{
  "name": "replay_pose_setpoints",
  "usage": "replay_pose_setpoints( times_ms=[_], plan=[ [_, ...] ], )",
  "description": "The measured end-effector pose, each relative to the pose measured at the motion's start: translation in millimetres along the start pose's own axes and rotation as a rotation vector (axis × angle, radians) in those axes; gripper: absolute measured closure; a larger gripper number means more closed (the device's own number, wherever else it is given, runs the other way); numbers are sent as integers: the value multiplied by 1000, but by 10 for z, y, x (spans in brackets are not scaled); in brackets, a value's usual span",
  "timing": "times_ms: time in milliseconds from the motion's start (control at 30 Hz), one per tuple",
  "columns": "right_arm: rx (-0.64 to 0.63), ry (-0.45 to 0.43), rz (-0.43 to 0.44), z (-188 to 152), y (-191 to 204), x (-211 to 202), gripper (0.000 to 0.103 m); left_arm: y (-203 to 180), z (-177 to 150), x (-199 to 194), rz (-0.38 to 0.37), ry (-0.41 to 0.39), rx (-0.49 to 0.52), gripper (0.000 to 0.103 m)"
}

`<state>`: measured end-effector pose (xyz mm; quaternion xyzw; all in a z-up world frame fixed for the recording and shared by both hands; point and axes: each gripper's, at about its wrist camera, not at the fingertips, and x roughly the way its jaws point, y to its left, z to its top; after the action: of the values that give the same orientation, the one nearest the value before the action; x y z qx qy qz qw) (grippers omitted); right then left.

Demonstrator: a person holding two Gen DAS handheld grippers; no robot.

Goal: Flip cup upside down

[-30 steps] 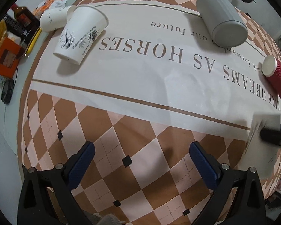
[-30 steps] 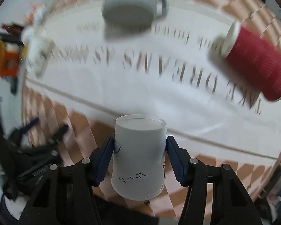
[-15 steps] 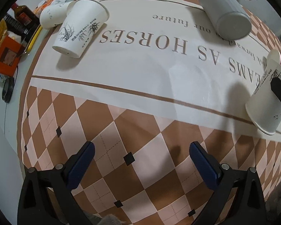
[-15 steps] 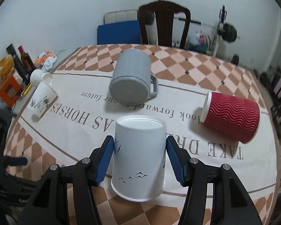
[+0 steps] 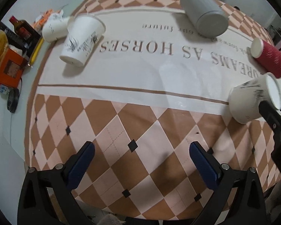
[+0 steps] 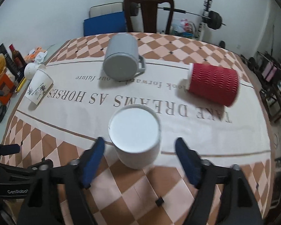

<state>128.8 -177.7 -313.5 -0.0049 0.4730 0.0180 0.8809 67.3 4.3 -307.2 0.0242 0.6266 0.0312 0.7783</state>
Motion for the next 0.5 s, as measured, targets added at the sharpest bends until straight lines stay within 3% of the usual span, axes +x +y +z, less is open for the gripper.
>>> replay_pose_setpoints(
  times_ms=[133,300,500],
  plan=[
    [39,29,-64,-85,-94,-298,3,-70,-80,-339,3,-47,29,0],
    [69,32,-157,-153,-217,-914,2,-165,-102,-917,-26,-138,76,0],
    [133,7,-195,-164,-331,-1879,2,-228,-120,-1755,-106,-260,103,0]
  ],
)
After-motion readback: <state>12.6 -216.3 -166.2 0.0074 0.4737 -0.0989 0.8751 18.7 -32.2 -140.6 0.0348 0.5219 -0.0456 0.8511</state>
